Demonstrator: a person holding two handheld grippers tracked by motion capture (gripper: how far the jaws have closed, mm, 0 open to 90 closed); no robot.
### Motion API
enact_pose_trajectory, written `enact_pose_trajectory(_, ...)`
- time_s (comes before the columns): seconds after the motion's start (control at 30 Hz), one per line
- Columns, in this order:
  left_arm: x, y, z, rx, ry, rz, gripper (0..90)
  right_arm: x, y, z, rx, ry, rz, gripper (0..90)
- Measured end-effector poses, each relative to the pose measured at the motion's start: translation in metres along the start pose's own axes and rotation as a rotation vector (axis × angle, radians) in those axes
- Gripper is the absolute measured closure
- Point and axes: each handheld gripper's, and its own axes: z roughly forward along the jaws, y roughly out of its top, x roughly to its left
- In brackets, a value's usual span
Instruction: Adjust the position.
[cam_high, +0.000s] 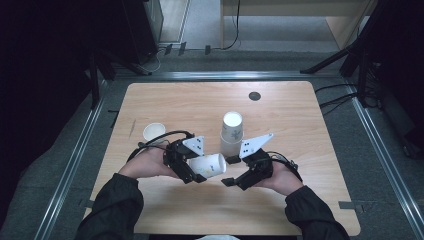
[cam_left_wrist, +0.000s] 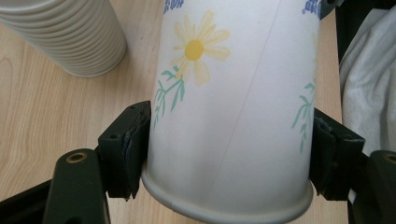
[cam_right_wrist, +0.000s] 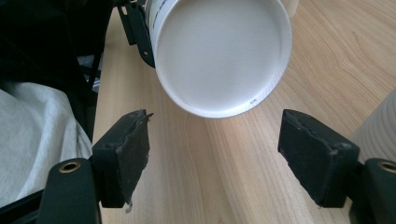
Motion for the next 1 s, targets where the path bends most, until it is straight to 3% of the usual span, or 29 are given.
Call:
enact_pose_trajectory(0.3, -0.002, 0.003, 0.015, 0.089, -0.026, 0.002, 25.5, 0.002, 0.002, 0.006, 0.004, -0.005, -0.018, 25.3)
enact_pose_trajectory(0.5, -0.006, 0.008, 0.025, 0.118, -0.056, 0.006, 25.6, 0.003, 0.002, 0.010, 0.017, 0.004, -0.026, 25.3)
enact_pose_trajectory(1.0, -0.013, 0.014, 0.035, 0.113, -0.078, 0.039, 25.6, 0.010, 0.004, 0.019, 0.040, 0.043, -0.075, 33.7)
